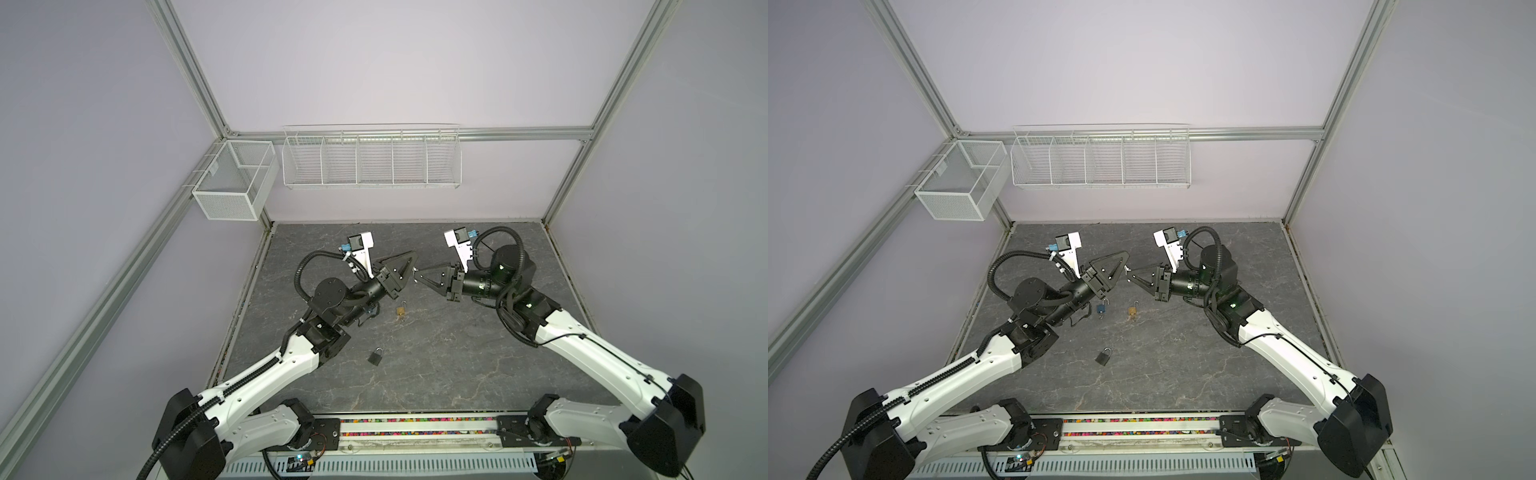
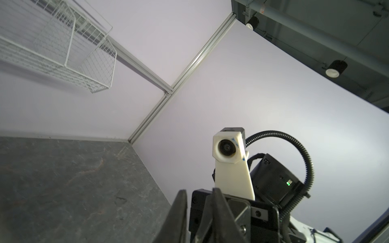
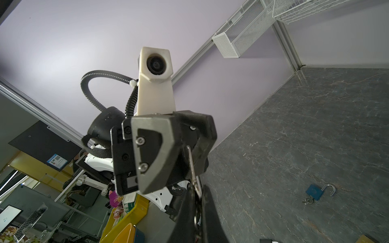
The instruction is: Unlock with the key
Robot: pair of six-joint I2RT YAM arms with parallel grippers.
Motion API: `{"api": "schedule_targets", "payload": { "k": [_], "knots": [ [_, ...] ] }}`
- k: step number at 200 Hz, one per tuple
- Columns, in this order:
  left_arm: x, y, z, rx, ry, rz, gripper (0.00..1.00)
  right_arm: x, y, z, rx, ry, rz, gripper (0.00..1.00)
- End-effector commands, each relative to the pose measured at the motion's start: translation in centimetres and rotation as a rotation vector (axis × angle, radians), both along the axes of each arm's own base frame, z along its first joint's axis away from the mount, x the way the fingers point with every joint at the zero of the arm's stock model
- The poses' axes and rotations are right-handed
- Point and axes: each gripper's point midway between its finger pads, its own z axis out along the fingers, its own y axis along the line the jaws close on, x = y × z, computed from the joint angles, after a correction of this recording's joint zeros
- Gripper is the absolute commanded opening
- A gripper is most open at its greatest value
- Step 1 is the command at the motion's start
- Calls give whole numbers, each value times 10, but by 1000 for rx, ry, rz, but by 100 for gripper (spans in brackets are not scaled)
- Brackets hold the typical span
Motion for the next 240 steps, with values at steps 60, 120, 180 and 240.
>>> {"api": "schedule_targets", "payload": {
  "k": [60,120,180,240],
  "knots": [
    [0,70,-87,454,306,289,52,-12,-40,-61,-255,121,-154,6],
    [-30,93,-185,712,590,270,56,-27,-59,-131,-449,210,-223,7],
    [-58,101,-259,973,713,274,62,-59,-59,-173,-494,220,-219,7],
    [-64,95,-311,1106,745,228,66,-72,-59,-188,-446,231,-212,7]
  ]
}}
